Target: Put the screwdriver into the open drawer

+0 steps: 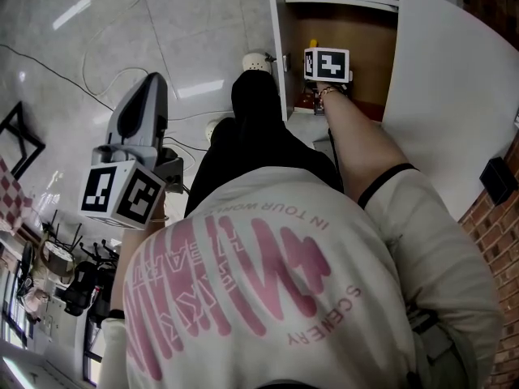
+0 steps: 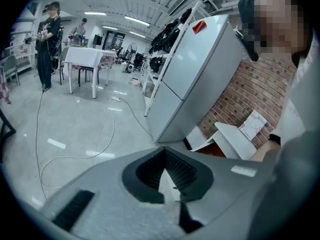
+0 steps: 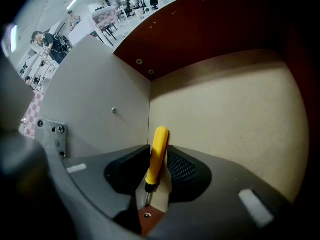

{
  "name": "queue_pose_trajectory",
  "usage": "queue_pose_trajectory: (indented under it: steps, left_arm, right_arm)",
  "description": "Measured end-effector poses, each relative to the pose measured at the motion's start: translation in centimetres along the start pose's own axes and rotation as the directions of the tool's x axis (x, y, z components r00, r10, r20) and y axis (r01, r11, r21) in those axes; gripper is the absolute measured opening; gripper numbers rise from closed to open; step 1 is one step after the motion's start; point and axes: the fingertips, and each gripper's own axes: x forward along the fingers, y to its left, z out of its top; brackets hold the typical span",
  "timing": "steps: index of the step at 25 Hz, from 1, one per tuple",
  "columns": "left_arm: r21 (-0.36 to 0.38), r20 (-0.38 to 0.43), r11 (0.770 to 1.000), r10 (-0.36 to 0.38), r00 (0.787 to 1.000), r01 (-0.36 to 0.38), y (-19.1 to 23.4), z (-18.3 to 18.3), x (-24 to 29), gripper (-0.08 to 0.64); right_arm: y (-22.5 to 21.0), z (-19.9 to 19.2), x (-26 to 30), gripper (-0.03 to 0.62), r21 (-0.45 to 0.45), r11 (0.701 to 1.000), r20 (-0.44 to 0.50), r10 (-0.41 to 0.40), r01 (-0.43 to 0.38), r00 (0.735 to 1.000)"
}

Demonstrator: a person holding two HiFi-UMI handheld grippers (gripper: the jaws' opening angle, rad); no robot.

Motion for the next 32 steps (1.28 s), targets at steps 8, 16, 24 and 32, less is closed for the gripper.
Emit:
queue_pose_trajectory:
  steps: [8,16,24,32]
  left_arm:
    - [-0.002,0.009,1.000,0.012,1.000,-0.012,0.3,-0.6,-0.8,0.003]
    - [-0.017,0.027,1.000,0.024,0.999,-0.024,0.3,-1.1,-1.8,0.003]
    - [-0.027,0.057,1.000,0.017,0.998,-0.015,-0.6,-2.0,-3.2,0.003]
    - [-0.026,0.122,1.000,-0.010,0.992,0.013,-0.6,-2.8,-7.4,0.003]
  right_arm:
    - [0.2,0.2,0.0,0.115,0.037,0.999,0.015,0.009,-0.010,1.000]
    - [0.7,0.0,-0.2,0.112,0.008,1.000,0.020,0.017,-0.017,1.000]
    - [0.9,-1.0,-1.2,0.106,-0.004,1.000,0.037,0.017,-0.016,0.999]
    - [2.1,-1.4,-4.8,0.048,0.006,1.000,0.140,-0.029,0.028,0.990]
